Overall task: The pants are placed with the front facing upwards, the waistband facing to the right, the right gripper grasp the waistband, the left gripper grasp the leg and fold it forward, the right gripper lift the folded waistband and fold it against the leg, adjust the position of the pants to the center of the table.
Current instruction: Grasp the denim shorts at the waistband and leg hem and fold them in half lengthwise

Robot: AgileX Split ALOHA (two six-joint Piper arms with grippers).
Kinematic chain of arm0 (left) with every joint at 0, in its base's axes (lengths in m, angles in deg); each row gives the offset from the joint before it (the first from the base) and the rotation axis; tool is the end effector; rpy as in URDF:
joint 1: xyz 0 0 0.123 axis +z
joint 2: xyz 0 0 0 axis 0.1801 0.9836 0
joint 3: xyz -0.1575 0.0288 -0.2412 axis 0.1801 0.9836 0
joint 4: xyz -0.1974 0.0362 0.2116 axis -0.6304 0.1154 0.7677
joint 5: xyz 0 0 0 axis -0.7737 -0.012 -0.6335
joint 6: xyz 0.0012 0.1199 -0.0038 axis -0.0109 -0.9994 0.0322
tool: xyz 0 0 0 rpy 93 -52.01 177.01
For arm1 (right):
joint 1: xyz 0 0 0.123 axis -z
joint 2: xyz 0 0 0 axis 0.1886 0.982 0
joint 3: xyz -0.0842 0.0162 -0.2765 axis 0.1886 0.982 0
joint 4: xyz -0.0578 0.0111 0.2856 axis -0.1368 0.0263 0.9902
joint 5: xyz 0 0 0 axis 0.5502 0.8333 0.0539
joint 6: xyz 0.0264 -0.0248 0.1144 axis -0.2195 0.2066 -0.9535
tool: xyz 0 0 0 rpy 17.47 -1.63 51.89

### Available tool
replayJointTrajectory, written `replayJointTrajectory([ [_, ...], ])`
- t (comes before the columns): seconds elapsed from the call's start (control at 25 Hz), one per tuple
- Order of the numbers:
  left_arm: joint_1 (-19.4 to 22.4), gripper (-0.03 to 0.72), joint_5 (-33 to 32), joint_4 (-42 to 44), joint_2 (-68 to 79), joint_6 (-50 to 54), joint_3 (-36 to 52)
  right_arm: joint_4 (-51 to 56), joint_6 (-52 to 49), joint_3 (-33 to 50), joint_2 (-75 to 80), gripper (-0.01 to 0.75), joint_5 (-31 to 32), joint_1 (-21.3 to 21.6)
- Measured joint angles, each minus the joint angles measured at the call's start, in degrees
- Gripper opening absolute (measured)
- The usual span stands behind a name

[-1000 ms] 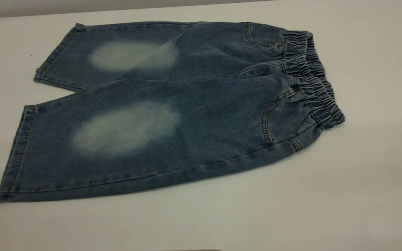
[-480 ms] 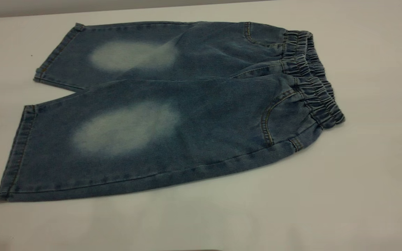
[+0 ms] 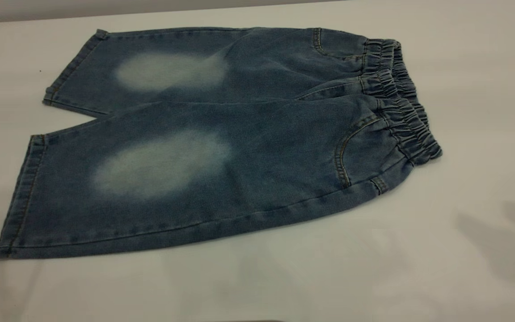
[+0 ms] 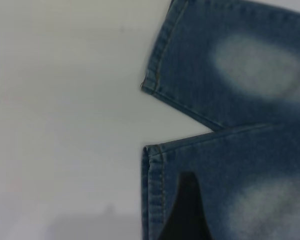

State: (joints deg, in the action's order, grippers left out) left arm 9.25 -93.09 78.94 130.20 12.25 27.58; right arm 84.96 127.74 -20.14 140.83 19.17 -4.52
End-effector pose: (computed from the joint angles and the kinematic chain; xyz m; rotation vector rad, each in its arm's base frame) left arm 0.2821 -0.0063 0.2107 -0.2284 2.1877 -0.1466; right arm 0.2391 0.0474 0.2272 0.0429 2.3157 0.8232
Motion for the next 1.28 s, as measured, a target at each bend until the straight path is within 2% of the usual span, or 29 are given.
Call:
replayJointTrajectory([
  [0.36,0.0,0.547,-7.45,0.24,9.74,-6.28,-10.02,14.11,14.97,-0.25,19.43,0.519,-3.8,0.0],
  [0.72,0.0,0.547,-7.68,0.24,10.66,-7.14,-10.65,24.05,24.99,-0.75,38.25,0.523,-6.63,0.0],
  [1.28,0.0,0.547,-7.74,-0.02,10.66,-7.18,-10.65,41.02,43.98,-1.39,56.33,0.523,-4.21,-0.17],
])
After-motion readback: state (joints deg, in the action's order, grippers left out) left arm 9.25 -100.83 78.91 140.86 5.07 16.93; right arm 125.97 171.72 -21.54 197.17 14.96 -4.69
